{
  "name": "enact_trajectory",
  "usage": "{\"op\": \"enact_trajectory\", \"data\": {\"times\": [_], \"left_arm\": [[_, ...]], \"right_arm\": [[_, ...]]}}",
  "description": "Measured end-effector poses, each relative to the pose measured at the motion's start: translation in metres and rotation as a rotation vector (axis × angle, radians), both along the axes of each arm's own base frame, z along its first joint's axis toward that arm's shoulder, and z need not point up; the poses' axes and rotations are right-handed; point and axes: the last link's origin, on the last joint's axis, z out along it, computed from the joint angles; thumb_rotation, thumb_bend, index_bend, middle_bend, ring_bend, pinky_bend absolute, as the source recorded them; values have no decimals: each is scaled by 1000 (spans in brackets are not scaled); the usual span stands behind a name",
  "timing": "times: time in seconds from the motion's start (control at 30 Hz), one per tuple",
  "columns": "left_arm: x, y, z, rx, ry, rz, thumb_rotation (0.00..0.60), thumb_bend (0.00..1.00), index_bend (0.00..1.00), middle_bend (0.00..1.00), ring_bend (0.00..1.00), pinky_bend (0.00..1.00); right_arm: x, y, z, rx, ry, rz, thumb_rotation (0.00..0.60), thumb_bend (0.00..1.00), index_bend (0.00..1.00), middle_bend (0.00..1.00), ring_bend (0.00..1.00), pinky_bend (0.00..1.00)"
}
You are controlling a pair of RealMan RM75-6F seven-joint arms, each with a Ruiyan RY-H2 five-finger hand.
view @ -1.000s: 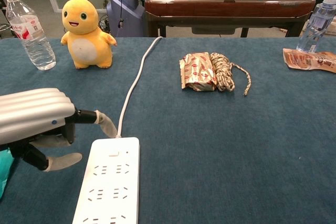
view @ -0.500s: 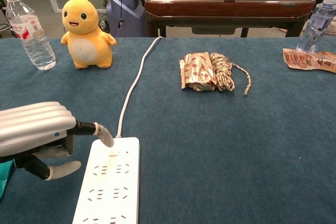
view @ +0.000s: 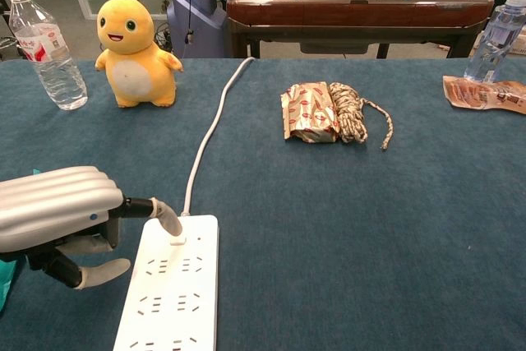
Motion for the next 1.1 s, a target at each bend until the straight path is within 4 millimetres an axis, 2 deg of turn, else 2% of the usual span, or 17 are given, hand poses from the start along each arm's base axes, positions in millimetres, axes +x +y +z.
{"op": "enact_trajectory", "data": {"times": [0.8,1.1], "left_arm": [[-2,2,-11,-26,68,11,600,458,296,1000,975,1000],[-2,2,-6,-24,67,29,600,458,301,1000,975,1000]], "right_arm": [[-5,0,0,2,-10,-13,600,138,251,343,415,611],[-6,-1,0,2,-15,-12,600,138,251,343,415,611]]}}
